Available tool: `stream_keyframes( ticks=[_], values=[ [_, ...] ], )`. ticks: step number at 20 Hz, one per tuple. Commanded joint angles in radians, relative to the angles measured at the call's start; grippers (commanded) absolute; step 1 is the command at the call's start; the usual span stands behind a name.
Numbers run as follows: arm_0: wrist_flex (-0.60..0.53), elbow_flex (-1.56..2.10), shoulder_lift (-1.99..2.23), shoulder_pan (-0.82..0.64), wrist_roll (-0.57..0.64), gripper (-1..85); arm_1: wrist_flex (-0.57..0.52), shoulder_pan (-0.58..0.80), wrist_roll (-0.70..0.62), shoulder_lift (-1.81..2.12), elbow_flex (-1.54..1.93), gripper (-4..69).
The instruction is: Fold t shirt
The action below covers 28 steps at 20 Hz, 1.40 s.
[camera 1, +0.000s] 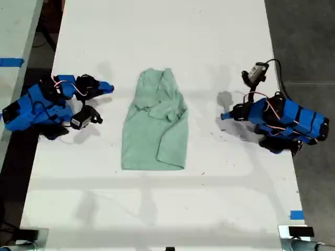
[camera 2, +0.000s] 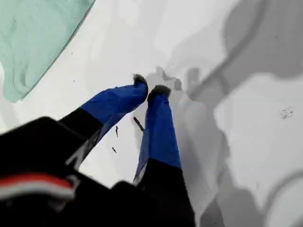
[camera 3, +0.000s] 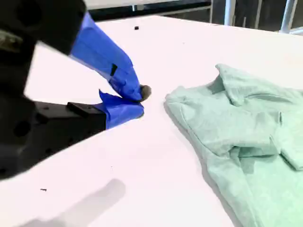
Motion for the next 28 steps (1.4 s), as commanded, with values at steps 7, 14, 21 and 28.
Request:
stream_keyframes(
  ticks=[7, 14, 21, 28],
  values=[
    [0.291, -0.681, -0.416, 0.288, -0.109, -0.3, -0.005, -0.060, 0.341, 0.008, 0.057, 1.9],
    [0.229, -1.002, -1.020, 0.588, -0.202, 2.3, -0.003, -0.060, 0.342, 0.008, 0.057, 1.9],
    [0.193, -1.157, -1.523, 0.712, -0.284, 14.3, -0.003, -0.061, 0.342, 0.008, 0.057, 1.9],
    [0.097, -1.106, -1.687, 0.798, -0.419, 14.8, -0.003, -0.061, 0.342, 0.008, 0.057, 1.9]
  ],
)
